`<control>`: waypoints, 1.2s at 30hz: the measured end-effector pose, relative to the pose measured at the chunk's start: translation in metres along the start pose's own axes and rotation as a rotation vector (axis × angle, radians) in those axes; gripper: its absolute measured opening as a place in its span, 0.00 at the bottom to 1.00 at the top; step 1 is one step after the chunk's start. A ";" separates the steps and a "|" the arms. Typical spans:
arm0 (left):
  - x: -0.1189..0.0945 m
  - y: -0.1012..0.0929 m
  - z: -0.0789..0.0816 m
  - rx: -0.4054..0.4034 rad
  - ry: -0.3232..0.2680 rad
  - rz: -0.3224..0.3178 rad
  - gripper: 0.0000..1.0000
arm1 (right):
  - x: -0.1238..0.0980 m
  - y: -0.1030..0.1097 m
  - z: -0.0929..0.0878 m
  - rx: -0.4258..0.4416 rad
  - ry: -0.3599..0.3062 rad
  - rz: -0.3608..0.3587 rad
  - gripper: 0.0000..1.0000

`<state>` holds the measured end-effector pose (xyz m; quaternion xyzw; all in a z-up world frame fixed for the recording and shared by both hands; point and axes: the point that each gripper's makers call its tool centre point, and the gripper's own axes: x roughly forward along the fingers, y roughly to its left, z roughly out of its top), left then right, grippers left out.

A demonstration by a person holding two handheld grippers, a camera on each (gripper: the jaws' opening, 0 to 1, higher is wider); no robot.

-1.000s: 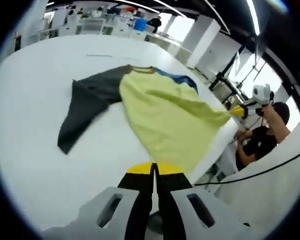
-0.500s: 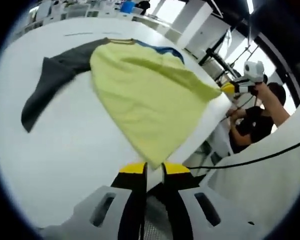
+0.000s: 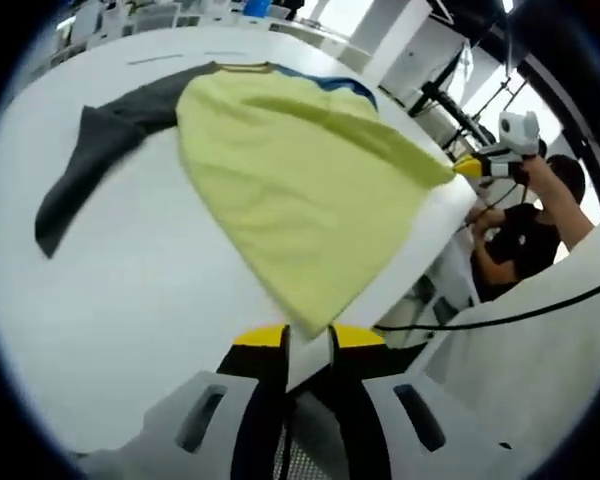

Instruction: Fold the garment on the visible template until the final outline fits inside the template.

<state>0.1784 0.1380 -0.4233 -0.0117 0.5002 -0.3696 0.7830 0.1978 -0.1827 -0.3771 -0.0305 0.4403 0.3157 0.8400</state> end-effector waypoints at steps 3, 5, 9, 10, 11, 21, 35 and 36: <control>0.002 -0.001 0.001 -0.006 -0.002 -0.004 0.11 | 0.001 -0.001 -0.001 0.003 0.002 0.002 0.00; 0.004 -0.002 0.001 -0.002 0.003 -0.004 0.10 | 0.001 -0.001 0.000 0.000 0.003 0.004 0.00; 0.005 -0.005 0.001 0.008 0.011 -0.002 0.08 | 0.001 -0.002 0.001 0.001 0.001 0.007 0.00; 0.005 -0.005 0.001 0.009 0.011 0.000 0.08 | 0.001 -0.002 0.001 0.000 0.004 0.010 0.00; 0.005 -0.005 0.001 0.011 0.012 0.004 0.07 | 0.001 -0.002 0.000 0.000 0.005 0.010 0.00; 0.004 -0.004 -0.001 0.016 0.015 0.003 0.01 | 0.000 -0.001 -0.014 0.013 0.033 0.026 0.00; 0.003 -0.004 -0.002 0.015 0.014 -0.004 0.01 | 0.007 -0.014 -0.017 0.018 0.034 0.001 0.09; 0.003 -0.003 -0.002 0.015 0.014 -0.003 0.01 | 0.008 -0.014 -0.019 0.004 0.045 0.002 0.09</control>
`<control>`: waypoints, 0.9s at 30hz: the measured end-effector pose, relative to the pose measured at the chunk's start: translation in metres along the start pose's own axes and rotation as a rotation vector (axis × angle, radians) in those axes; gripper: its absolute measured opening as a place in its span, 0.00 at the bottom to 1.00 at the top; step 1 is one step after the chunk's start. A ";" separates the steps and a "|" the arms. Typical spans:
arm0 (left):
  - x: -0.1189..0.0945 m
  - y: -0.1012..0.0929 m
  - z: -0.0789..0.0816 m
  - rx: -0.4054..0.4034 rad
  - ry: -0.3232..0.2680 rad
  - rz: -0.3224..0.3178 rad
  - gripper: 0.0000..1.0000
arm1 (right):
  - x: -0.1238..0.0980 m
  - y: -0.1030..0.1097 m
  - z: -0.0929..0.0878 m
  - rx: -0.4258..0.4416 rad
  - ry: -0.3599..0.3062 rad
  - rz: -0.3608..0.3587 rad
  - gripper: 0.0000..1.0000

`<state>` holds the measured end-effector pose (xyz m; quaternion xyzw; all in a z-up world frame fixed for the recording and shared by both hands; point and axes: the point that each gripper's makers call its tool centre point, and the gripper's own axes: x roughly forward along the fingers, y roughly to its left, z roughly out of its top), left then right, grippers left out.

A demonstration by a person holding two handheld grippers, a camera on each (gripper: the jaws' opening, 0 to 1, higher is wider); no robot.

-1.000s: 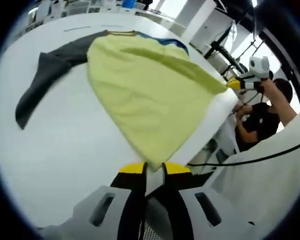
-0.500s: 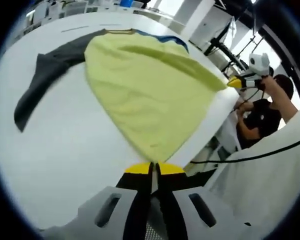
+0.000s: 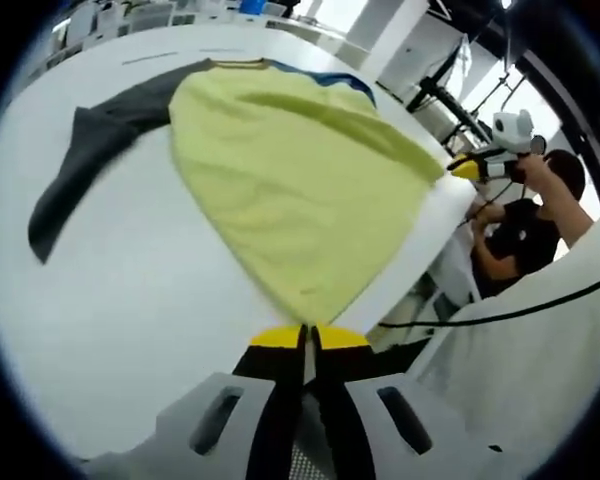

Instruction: Fold the garment on the visible template until the final outline fits inside the template.

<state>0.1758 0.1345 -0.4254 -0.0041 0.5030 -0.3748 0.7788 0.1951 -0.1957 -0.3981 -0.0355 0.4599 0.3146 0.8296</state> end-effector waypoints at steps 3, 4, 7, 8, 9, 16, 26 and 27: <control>0.000 0.000 0.000 -0.003 0.000 0.000 0.01 | 0.006 -0.001 -0.003 -0.036 0.011 -0.009 0.09; 0.000 0.000 0.000 -0.003 0.000 0.000 0.01 | 0.007 -0.001 -0.003 -0.039 0.011 -0.009 0.09; 0.000 0.000 0.000 -0.005 0.000 -0.001 0.01 | 0.011 -0.003 -0.003 -0.066 0.012 -0.015 0.10; 0.000 0.000 -0.001 -0.006 0.000 -0.002 0.01 | 0.012 -0.004 -0.003 -0.089 0.014 -0.023 0.11; 0.000 0.000 -0.001 -0.008 0.000 -0.002 0.01 | 0.012 -0.005 -0.001 -0.112 0.009 -0.031 0.11; 0.000 0.001 -0.001 -0.008 0.002 -0.005 0.01 | 0.013 -0.006 0.002 -0.153 0.006 -0.028 0.06; -0.003 0.002 -0.001 -0.024 -0.002 -0.019 0.01 | 0.012 -0.002 -0.003 -0.166 0.030 0.002 0.00; -0.004 0.003 0.000 -0.026 -0.002 -0.019 0.00 | 0.012 0.000 -0.005 -0.169 0.037 0.010 0.00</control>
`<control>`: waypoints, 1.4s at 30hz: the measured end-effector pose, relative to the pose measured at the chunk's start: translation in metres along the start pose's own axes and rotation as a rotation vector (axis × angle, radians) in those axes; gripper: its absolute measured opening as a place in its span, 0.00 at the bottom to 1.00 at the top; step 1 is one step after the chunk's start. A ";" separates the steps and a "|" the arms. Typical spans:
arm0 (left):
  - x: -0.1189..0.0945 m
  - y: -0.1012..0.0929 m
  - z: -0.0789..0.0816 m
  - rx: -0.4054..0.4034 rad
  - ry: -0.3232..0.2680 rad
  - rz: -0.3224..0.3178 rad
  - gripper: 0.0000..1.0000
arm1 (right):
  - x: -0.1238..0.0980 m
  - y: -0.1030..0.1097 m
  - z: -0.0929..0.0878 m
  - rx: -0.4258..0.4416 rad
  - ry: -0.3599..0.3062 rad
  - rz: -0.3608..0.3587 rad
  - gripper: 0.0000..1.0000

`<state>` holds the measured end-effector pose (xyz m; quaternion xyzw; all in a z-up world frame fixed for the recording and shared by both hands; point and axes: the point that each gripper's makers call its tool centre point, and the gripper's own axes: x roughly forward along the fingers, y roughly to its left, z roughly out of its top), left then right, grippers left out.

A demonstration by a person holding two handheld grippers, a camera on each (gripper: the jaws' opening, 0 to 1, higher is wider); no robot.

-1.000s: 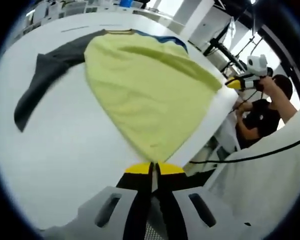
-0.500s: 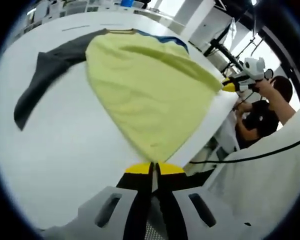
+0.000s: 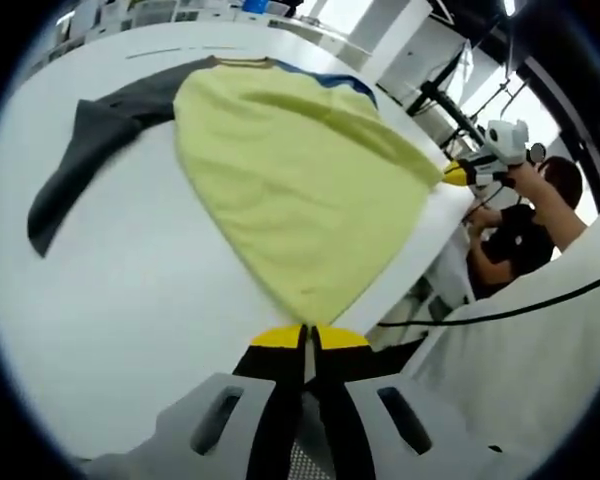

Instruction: Fold the garment on the visible template until the final outline fits inside the template.

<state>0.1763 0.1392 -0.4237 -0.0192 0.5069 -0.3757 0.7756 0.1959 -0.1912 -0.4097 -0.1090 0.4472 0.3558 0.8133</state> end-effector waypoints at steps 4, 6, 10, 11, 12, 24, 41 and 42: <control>-0.005 0.004 0.001 -0.009 -0.004 0.000 0.00 | -0.002 0.009 -0.001 -0.014 0.016 0.028 0.00; -0.008 0.007 0.001 -0.013 -0.005 0.003 0.00 | -0.002 0.014 -0.002 -0.029 0.030 0.049 0.00; -0.014 0.016 -0.001 -0.022 -0.004 0.016 0.00 | -0.002 0.028 -0.005 -0.071 0.066 0.091 0.00; -0.015 0.018 -0.001 -0.025 -0.005 0.019 0.00 | -0.001 0.031 -0.005 -0.077 0.073 0.097 0.00; -0.017 0.021 -0.001 -0.028 -0.005 0.023 0.00 | -0.001 0.034 -0.006 -0.082 0.080 0.107 0.00; -0.032 0.032 -0.003 -0.063 -0.010 0.058 0.00 | 0.004 0.061 -0.010 -0.132 0.127 0.198 0.00; -0.036 0.026 -0.015 -0.068 0.038 0.045 0.00 | 0.007 0.063 -0.017 -0.122 0.161 0.217 0.00; -0.036 0.025 -0.016 -0.066 0.042 0.043 0.00 | 0.007 0.063 -0.018 -0.118 0.163 0.219 0.00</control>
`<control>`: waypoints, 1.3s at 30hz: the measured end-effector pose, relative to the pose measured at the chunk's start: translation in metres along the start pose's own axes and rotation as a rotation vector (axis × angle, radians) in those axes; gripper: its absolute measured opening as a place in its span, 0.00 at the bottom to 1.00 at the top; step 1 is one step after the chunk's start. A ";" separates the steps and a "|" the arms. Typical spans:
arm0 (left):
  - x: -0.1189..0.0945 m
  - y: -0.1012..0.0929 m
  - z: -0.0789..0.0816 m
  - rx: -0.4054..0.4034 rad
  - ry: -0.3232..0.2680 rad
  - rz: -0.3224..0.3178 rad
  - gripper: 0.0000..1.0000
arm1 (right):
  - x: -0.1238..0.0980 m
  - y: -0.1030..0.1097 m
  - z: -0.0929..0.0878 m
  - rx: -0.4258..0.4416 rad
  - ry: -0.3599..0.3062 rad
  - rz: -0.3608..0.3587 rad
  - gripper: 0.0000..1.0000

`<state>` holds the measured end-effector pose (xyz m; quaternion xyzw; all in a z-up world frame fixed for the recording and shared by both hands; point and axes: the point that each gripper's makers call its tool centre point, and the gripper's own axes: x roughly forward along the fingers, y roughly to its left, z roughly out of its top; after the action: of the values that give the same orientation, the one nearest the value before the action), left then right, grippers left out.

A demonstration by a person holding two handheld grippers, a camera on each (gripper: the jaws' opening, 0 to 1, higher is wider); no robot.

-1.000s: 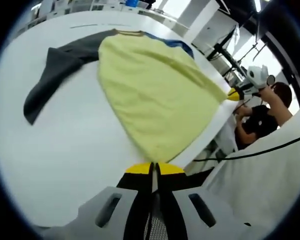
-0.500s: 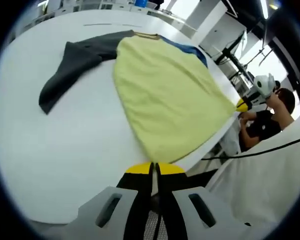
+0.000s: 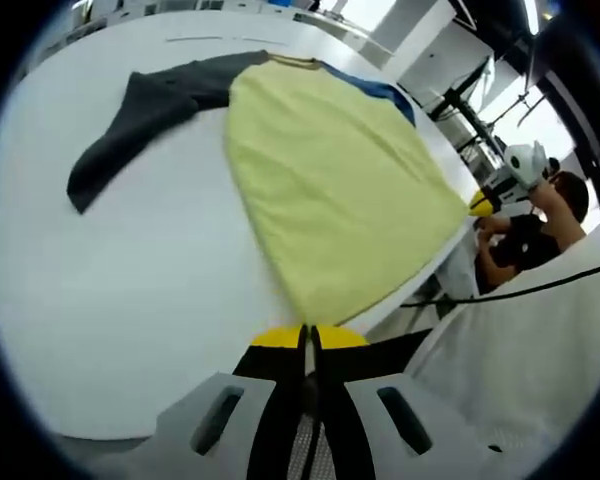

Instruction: Fold the garment on the visible template until the final outline fits inside the template.

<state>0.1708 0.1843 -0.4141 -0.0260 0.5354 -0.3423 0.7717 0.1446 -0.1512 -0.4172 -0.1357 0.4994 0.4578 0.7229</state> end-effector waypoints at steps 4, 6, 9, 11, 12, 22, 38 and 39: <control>0.001 -0.002 -0.002 0.000 0.012 -0.011 0.00 | -0.001 -0.003 -0.003 0.007 0.008 0.000 0.00; 0.001 -0.004 -0.003 0.003 0.016 -0.017 0.00 | -0.002 -0.005 -0.004 0.010 0.011 -0.005 0.00; 0.003 -0.004 -0.004 0.007 0.026 -0.023 0.00 | -0.001 -0.006 -0.005 0.011 0.016 -0.004 0.00; 0.003 -0.004 -0.005 0.006 0.027 -0.024 0.00 | -0.001 -0.005 -0.005 0.007 0.021 -0.002 0.00; 0.003 -0.004 -0.005 0.005 0.027 -0.024 0.00 | -0.001 -0.005 -0.005 0.009 0.023 -0.002 0.00; -0.003 -0.004 0.001 0.028 0.007 -0.046 0.02 | -0.006 -0.003 0.001 0.061 -0.039 0.029 0.03; -0.016 0.010 0.038 0.080 -0.142 0.019 0.47 | -0.031 -0.046 0.023 0.153 -0.241 -0.116 0.27; -0.017 0.010 0.040 0.088 -0.151 0.017 0.46 | -0.033 -0.048 0.025 0.165 -0.256 -0.123 0.27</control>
<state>0.2066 0.1879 -0.3873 -0.0131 0.4604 -0.3562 0.8130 0.1956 -0.1780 -0.3905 -0.0469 0.4296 0.3836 0.8162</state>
